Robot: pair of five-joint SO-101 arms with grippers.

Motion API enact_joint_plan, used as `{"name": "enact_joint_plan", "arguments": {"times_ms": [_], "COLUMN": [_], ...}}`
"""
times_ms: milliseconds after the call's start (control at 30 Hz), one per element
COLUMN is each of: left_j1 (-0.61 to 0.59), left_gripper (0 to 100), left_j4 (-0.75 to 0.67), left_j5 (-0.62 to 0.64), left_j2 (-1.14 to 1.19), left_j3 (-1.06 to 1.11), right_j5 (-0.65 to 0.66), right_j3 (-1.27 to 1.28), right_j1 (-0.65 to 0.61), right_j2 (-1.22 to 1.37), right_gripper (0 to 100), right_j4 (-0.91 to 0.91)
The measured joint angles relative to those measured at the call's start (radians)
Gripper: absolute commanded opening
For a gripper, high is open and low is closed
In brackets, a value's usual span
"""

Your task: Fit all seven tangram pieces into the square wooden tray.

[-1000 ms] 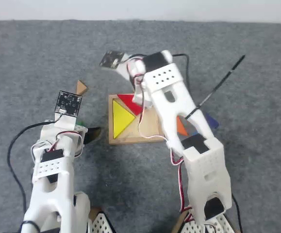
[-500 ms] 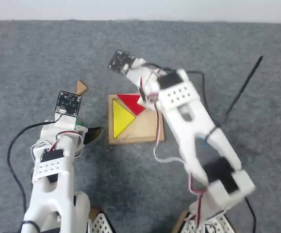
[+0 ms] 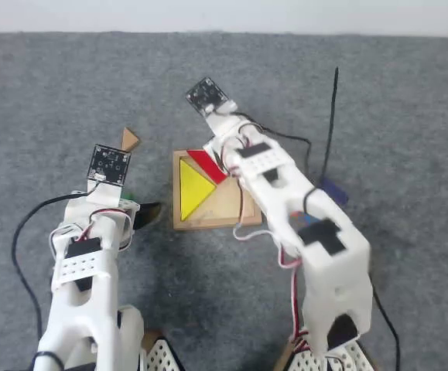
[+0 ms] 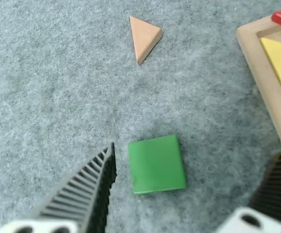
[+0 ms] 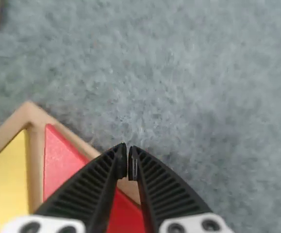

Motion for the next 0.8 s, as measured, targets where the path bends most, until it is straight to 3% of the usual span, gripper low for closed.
{"name": "enact_joint_plan", "arguments": {"times_ms": [233, 800], "left_j1": [0.0, 0.0], "left_gripper": [44, 44], "left_j4": [0.0, 0.0], "left_j5": [0.0, 0.0], "left_j2": [0.0, 0.0], "left_j3": [0.0, 0.0], "right_j5": [-0.066, -0.072], "right_j3": [-0.341, -0.384], "right_j1": [-0.005, -0.018], "right_j2": [0.161, 0.109], "right_gripper": [0.8, 0.8], "right_j4": [0.358, 0.473]}}
